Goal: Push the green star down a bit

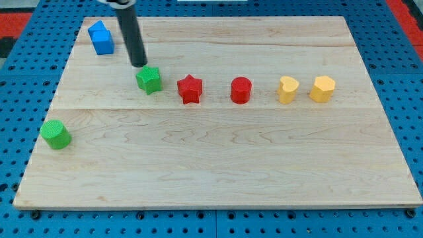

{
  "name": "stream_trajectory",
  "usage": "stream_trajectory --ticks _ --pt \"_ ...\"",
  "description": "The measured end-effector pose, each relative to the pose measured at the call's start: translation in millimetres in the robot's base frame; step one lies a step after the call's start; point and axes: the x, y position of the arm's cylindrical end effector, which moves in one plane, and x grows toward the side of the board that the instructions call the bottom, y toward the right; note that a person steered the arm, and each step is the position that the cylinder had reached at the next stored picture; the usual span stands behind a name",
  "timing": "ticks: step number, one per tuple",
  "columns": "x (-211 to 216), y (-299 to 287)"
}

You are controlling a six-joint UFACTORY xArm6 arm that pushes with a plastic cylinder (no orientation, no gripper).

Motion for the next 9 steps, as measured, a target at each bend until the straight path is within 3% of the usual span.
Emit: stream_trajectory --ticks 1,3,5,9 --pt "19 27" --pt "27 -25" --pt "45 -24" --pt "39 -6"
